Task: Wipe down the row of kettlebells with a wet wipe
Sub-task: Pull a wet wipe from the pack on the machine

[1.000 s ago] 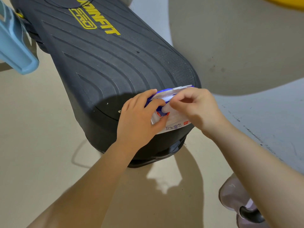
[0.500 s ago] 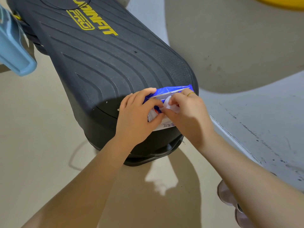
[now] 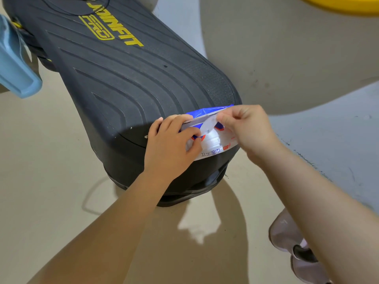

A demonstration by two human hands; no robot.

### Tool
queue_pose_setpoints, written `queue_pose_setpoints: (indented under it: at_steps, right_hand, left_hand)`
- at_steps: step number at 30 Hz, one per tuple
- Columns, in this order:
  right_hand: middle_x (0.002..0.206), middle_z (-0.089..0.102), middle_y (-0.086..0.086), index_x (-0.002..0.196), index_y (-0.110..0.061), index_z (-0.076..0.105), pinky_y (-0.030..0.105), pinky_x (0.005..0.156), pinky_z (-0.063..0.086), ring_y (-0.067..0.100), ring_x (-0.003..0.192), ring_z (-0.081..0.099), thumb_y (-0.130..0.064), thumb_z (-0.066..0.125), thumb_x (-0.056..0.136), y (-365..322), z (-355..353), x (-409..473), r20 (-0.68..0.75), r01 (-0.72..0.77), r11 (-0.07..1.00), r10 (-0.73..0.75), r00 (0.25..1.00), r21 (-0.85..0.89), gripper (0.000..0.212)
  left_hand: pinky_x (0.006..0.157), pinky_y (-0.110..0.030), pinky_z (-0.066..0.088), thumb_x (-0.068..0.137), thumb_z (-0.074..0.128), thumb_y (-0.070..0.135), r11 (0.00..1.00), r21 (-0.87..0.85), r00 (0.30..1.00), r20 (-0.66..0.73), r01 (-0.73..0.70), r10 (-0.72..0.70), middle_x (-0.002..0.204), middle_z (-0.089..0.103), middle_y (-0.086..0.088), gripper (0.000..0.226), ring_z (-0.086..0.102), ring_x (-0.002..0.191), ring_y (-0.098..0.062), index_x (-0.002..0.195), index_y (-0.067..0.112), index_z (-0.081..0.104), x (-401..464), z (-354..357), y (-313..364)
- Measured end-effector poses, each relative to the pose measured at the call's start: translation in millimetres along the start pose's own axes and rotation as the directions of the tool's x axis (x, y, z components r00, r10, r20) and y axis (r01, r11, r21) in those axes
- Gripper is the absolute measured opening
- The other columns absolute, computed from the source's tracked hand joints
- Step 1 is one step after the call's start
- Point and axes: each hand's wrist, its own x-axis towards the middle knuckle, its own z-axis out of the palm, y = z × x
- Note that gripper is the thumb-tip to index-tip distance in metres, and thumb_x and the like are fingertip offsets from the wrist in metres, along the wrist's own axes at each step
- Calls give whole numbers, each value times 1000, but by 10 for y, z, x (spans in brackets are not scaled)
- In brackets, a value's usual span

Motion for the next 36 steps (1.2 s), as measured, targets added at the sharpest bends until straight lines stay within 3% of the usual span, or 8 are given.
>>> queue_pose_setpoints:
  at_steps: [6, 13, 18, 23, 26, 28, 32, 36]
  right_hand:
    - [70, 61, 9, 69, -12, 49, 31, 67, 51, 22, 65, 60, -2, 37, 93, -38, -105, -27, 56, -247, 909, 242, 969, 335, 29]
    - [70, 63, 9, 70, -14, 54, 27, 64, 48, 20, 65, 63, -6, 46, 92, -97, -144, -38, 123, -257, 923, 230, 965, 288, 25]
    - [74, 61, 11, 67, -13, 56, 26, 62, 46, 20, 68, 59, -9, 51, 91, -61, -182, -38, 74, -221, 936, 208, 975, 273, 24]
    - [83, 64, 10, 76, -12, 50, 34, 71, 55, 19, 69, 61, -13, 36, 99, -29, -160, -68, 134, -277, 910, 247, 960, 309, 27]
    - [60, 66, 5, 65, -12, 57, 29, 56, 54, 20, 54, 63, -4, 29, 93, -111, -178, -73, 103, -264, 880, 243, 965, 395, 41]
    - [59, 57, 4, 70, -13, 49, 23, 44, 51, 21, 53, 58, -5, 28, 94, -110, -266, -3, -9, -233, 858, 266, 964, 457, 33]
    - [84, 53, 2, 74, -20, 47, 39, 75, 51, 23, 79, 48, -12, 33, 95, -75, -412, 69, -113, -243, 899, 302, 947, 363, 27]
    - [74, 49, -2, 74, -20, 47, 30, 68, 42, 16, 68, 46, -16, 33, 97, -74, -415, 20, -86, -305, 849, 376, 923, 431, 28]
  left_hand:
    - [93, -44, 44, 85, 47, 36, 999, 54, 1000, -22, -10, 11, 114, 64, -5, 20, 59, 108, -25, 89, 21, 61, -16, 47, -9]
    - [103, -53, 32, 82, 41, 19, 995, 37, 993, -71, -95, 97, 134, 36, -6, 29, 40, 118, -27, 110, 24, 47, 41, 64, 135]
    - [89, -44, 47, 88, 40, 29, 998, 29, 995, 85, -63, 61, 124, 59, -12, 30, 57, 108, -30, 97, 16, 65, 56, 52, 16]
    - [79, -40, 51, 87, 43, 28, 999, 21, 995, 88, -48, 46, 116, 64, -12, 29, 61, 98, -31, 88, 15, 69, 62, 12, 41]
    - [78, -40, 52, 87, 41, 29, 999, 21, 997, 75, -32, 30, 112, 65, -13, 33, 63, 95, -31, 88, 14, 70, 63, 5, 62]
    - [72, -38, 51, 86, 43, 26, 999, 19, 997, 72, -35, 33, 107, 67, -13, 30, 63, 86, -33, 84, 13, 70, 69, -9, 66]
    - [77, -40, 50, 86, 42, 29, 1000, -5, 996, 85, -19, 19, 114, 64, -16, 32, 64, 92, -32, 89, 14, 71, 70, -10, 93]
    - [88, -45, 45, 85, 49, 27, 994, -66, 996, -4, 86, -87, 123, 58, -21, 26, 57, 105, -39, 89, 10, 68, 51, -78, 215]
